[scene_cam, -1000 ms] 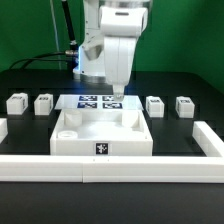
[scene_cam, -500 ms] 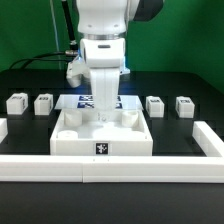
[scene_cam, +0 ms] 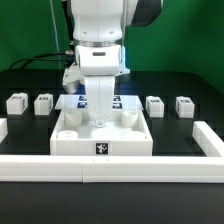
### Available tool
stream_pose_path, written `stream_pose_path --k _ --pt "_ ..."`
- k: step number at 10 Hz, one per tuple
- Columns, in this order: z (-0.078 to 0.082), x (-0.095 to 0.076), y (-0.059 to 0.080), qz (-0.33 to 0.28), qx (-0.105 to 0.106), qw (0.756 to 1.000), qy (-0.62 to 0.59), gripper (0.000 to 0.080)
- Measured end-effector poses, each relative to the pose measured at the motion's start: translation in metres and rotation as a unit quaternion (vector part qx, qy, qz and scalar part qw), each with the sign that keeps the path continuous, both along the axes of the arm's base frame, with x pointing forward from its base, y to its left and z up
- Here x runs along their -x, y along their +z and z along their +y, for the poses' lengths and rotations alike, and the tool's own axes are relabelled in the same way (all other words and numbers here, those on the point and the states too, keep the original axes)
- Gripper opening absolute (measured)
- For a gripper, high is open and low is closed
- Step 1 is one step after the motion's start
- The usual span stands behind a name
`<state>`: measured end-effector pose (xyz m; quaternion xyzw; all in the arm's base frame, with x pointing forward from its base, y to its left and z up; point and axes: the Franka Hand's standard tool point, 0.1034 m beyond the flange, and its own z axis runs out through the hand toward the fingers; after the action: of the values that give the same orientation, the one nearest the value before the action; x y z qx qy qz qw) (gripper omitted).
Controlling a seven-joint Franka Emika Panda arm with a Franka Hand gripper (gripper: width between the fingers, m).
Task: Assemble square table
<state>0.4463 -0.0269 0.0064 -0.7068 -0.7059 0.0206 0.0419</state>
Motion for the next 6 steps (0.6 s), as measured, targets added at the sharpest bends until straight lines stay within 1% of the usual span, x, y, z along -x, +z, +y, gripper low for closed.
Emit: stream_pose_path --k 1,2,3,6 --pt "0.0000 0.0002 -0.0002 0.000 0.000 1.000 0.000 0.0305" --pt "0.0000 0.0003 -0.0004 0.000 0.000 1.000 0.000 0.0095" --pt "-0.0005 -0.0023 0.0009 -0.005 0.000 1.000 -0.001 0.0058" --pt "-0.0005 -0.0028 0.0010 -0.006 0.000 1.000 -0.001 0.0058"
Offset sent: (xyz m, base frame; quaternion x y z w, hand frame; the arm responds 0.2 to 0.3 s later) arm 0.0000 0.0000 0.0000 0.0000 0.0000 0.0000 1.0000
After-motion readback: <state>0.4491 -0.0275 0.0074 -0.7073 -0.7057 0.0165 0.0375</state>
